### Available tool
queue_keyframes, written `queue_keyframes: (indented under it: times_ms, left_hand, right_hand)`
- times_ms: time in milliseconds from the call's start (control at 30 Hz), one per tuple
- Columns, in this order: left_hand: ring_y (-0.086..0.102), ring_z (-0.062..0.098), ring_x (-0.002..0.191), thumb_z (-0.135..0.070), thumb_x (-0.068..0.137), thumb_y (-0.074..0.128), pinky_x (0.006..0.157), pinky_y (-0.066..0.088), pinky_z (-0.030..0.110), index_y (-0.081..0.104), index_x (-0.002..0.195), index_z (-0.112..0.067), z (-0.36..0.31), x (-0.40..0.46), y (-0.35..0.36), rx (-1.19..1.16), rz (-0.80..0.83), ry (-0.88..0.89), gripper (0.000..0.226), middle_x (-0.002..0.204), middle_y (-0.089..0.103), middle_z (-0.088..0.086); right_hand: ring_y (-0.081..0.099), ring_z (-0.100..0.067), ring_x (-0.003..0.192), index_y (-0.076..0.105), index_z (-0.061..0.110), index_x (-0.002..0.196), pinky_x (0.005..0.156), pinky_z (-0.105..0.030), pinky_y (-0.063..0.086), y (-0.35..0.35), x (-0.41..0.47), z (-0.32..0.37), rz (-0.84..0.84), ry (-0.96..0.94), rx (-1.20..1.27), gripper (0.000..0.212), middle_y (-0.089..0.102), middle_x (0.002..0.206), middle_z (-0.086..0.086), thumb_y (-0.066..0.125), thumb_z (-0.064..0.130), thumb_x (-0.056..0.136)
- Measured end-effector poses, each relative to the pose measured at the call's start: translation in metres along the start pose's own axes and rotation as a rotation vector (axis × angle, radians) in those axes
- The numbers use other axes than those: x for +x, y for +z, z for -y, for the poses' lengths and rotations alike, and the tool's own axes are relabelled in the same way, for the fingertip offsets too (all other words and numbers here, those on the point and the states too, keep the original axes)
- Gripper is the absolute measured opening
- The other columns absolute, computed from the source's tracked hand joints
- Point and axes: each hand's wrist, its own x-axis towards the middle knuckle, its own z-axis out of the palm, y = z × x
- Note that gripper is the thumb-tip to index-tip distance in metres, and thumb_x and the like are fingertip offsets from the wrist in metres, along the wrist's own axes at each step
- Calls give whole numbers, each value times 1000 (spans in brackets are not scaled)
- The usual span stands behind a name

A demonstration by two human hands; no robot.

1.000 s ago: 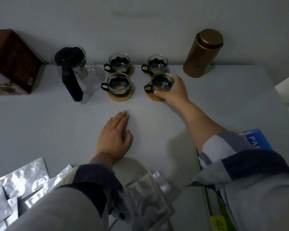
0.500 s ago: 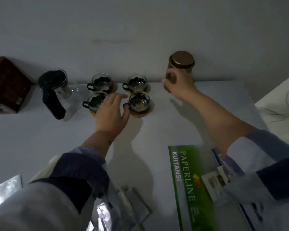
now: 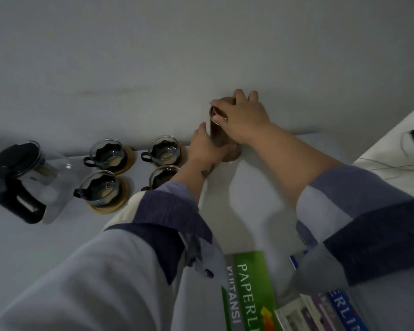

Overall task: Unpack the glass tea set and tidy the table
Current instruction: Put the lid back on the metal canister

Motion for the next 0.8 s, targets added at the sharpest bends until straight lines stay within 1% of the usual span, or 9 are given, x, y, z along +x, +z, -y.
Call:
queue_keyframes:
  times_ms: [100,167,267,400,467,567,667,733,800]
  left_hand:
    - [51,26,122,-27,73,78,85,37,20,37,139,-8,-4,10,9,-79,-54,44,79,134,53,11]
    - [54,26,118,-24,73,78,81,37,20,40,136,-9,-3,13,13,-83,-75,51,75,130,56,10]
    - [57,26,114,-27,69,80,84,43,27,43,133,-11,4,15,16,-90,-76,72,75,125,60,8]
    - [55,23,115,-31,67,82,92,45,31,42,134,-15,7,16,16,-65,-73,78,79,127,58,6]
    - [55,23,116,-32,65,83,95,46,33,43,133,-16,8,18,15,-58,-72,72,81,127,58,5]
    - [55,23,114,-36,61,85,96,47,39,44,132,-17,11,18,14,-58,-68,72,84,126,59,3]
    - [55,22,115,-36,60,85,97,46,37,43,132,-18,12,18,13,-60,-61,58,85,128,58,2]
    - [54,22,117,-35,61,85,99,45,38,42,134,-17,9,19,12,-47,-50,49,87,129,57,2]
    - [53,22,119,-34,63,85,101,44,37,42,134,-17,6,20,11,-42,-39,46,85,130,56,3]
  right_hand:
    - [34,-39,123,34,36,142,97,-43,37,4,2,0,-55,-34,-16,46,38,139,-15,31,50,98]
    - [35,-39,123,32,34,144,99,-43,36,5,2,1,-51,-44,-57,47,39,138,-17,30,48,99]
    - [36,-40,123,30,32,146,99,-43,36,0,5,1,-11,-54,-89,48,38,139,-20,29,46,100]
    - [35,-42,125,27,33,147,102,-46,34,-14,12,-3,145,-71,-48,50,34,142,-20,32,47,99]
    - [35,-42,127,27,34,148,104,-44,32,-20,15,-4,181,-66,-29,50,34,144,-19,32,46,99]
    - [36,-33,135,33,30,147,109,-38,29,-29,20,-10,180,-82,96,46,37,151,-10,30,42,102]
    - [30,-25,142,31,31,148,116,-37,24,-34,17,-16,150,-54,250,48,32,156,0,30,43,102]
    - [34,-28,140,29,35,148,115,-38,27,-33,6,-17,83,-12,348,49,36,154,-3,30,47,101]
    - [38,-35,134,27,44,147,111,-40,31,-31,-11,-16,36,18,387,49,40,148,-12,30,53,98]
